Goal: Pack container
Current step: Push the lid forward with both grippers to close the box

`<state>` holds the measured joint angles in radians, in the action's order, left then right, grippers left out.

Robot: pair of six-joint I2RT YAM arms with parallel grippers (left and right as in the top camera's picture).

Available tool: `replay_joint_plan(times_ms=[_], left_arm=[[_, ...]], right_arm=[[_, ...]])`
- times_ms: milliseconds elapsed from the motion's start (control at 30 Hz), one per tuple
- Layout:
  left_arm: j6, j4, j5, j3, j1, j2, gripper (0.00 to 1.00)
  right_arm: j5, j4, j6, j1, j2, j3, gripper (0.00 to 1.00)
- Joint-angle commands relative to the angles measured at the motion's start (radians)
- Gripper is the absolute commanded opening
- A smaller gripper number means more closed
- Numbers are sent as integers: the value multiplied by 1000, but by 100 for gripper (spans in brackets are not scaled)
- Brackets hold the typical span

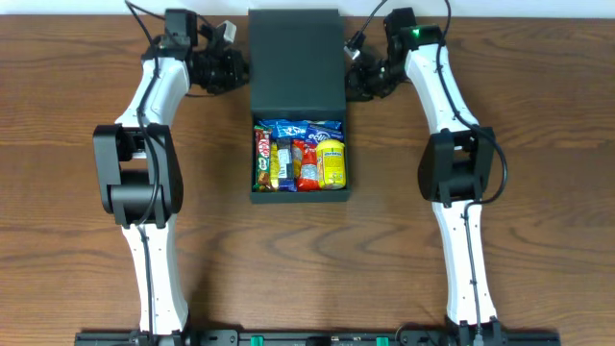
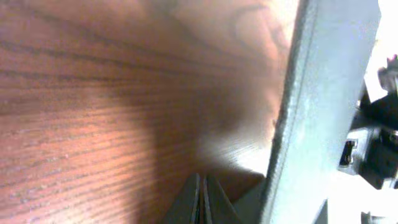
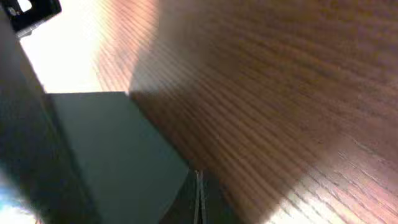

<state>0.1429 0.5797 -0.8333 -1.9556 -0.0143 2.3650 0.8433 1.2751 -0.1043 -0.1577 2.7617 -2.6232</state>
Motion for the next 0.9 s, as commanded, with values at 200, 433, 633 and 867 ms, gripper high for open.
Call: replay_joint_plan(times_ms=[200,433,633,867], left_arm=[[-292,298,-54,-293,-11,8,6],[-479,498,-54,-418,-11,2,6],[-601,588,-46,-433,-8,-34,6],[-683,627,25,-433,7,-107,6]], right_arm=[[-114,1,-81,-3,-264,-23,1],[-114,47,-131,-8,-354,-23,1],[-169,134,-175,-22,-386,-23,1],[-191,185,-200,-34,-404,-23,1]])
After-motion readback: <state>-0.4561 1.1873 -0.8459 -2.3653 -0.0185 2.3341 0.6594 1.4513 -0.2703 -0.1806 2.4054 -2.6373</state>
